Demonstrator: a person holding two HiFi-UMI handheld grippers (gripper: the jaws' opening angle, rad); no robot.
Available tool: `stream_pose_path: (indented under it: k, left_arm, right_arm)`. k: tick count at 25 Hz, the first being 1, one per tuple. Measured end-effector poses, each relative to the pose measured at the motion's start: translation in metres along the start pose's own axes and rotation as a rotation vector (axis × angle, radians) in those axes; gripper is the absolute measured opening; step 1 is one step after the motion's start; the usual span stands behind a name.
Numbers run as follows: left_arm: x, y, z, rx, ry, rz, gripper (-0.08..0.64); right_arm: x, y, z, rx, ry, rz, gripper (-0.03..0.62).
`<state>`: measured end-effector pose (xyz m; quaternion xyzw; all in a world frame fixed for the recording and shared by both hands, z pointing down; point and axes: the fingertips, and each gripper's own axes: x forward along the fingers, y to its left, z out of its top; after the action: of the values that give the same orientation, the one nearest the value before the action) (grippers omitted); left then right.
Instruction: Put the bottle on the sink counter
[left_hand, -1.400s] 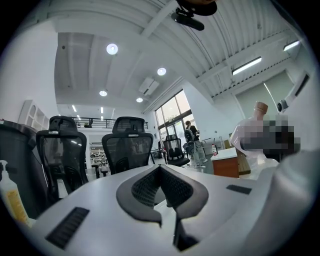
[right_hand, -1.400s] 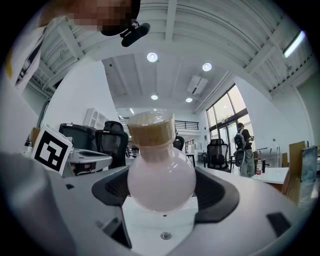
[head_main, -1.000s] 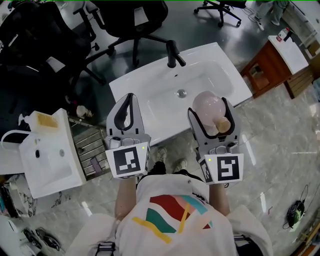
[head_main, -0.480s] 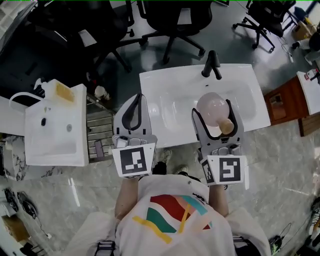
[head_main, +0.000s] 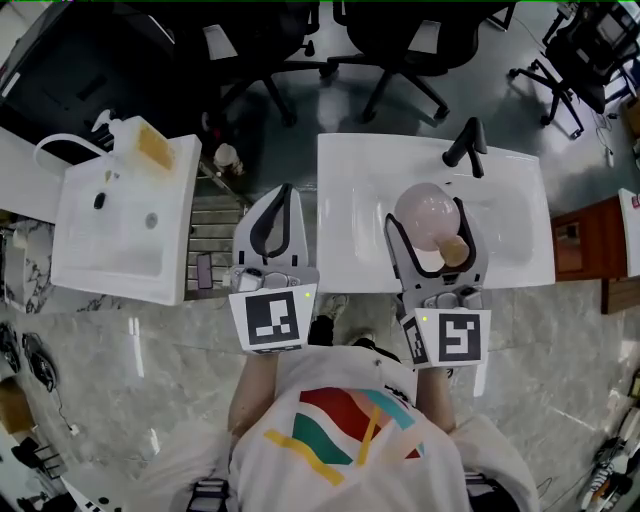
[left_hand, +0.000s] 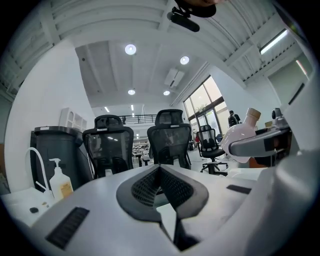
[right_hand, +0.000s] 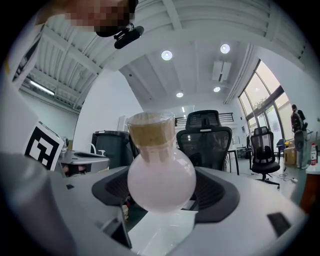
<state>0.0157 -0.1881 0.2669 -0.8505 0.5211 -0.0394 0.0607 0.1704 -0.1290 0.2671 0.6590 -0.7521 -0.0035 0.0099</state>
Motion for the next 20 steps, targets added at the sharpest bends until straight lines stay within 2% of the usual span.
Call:
stream_pose_path:
  k: [12,20]
  left_arm:
    - [0.011,0.019,-0.018,-0.014,0.033,-0.003,0.017]
    - [0.025,0.031,-0.032,-0.032,0.057,0.003,0.017]
  right_arm:
    - [0.030,0.014,-0.011,-0.015,0.039,0.022,0.379]
    - [0.073,0.016,-0.022,-0.022,0.079,0.064,0.379]
